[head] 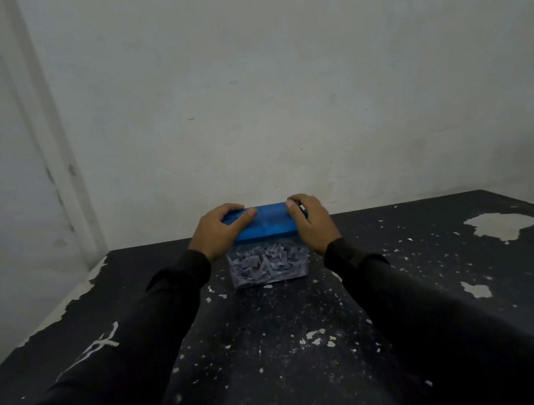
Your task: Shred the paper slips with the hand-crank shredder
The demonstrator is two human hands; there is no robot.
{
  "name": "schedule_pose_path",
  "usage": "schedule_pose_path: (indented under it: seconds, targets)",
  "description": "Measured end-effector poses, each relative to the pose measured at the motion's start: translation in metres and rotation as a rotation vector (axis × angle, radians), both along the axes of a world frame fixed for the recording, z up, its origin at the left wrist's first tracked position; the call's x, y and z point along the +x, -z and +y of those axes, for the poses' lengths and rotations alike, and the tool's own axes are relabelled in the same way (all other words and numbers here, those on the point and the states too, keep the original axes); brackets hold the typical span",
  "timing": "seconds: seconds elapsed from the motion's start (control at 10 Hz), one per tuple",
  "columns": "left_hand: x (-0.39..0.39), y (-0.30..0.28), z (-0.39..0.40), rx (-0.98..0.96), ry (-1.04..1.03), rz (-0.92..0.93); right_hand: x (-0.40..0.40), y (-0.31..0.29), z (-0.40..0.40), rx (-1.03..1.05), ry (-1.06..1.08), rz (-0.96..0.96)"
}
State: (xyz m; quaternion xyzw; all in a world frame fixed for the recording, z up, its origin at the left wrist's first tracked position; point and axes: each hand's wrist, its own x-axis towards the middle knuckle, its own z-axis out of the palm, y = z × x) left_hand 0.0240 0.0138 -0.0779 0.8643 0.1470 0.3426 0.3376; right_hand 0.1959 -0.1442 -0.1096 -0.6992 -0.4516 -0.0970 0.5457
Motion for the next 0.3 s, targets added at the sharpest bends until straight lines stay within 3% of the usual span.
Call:
schedule_pose_path:
  seconds: [0.3]
  targets:
    - [-0.003,-0.015,0.008,0.045,0.042,0.176,0.002,-0.021,-0.005,-0.120,0.063,-0.084]
